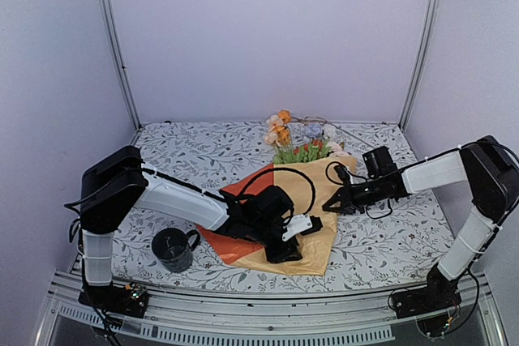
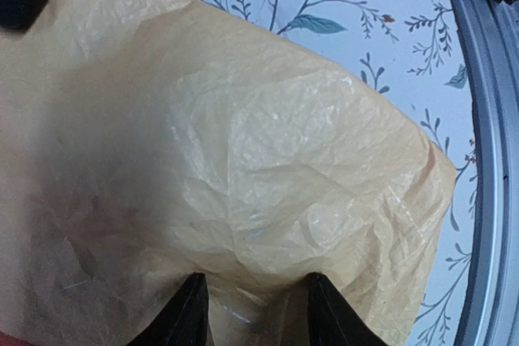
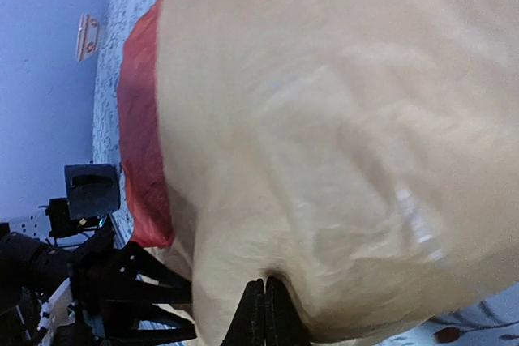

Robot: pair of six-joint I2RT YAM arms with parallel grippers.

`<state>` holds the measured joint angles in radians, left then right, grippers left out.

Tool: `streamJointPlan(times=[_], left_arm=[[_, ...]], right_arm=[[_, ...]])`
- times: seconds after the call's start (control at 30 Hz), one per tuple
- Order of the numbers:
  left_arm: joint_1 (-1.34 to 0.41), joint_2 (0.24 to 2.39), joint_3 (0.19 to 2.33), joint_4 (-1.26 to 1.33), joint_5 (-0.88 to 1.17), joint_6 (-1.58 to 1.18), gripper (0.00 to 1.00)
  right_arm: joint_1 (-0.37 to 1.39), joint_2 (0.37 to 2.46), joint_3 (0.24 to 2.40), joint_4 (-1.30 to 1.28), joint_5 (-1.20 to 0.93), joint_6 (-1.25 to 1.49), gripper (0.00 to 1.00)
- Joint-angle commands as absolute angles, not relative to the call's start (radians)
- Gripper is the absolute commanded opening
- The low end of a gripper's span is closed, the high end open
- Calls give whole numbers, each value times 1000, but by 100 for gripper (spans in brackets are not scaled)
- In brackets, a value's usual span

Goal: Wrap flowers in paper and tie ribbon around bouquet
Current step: Press the fold line on the 2/3-folded wrapping paper.

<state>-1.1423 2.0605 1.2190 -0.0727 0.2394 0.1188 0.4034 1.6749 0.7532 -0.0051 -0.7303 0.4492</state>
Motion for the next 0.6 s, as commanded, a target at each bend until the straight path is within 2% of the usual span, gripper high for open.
streamJointPlan(times=[0.0,0.33,0.57], left_arm=[[-1149,2108,1180,-232,241,142,42],[-1147,2114,1185,-248,242,148,42],[-1147,2118,1186,-259,232,148,42]], right_arm=[[309,1792,815,71,-728,427,1],[110,1984,1031,53,-678,471,2],[46,2164,1348,-171,-641,445,2]])
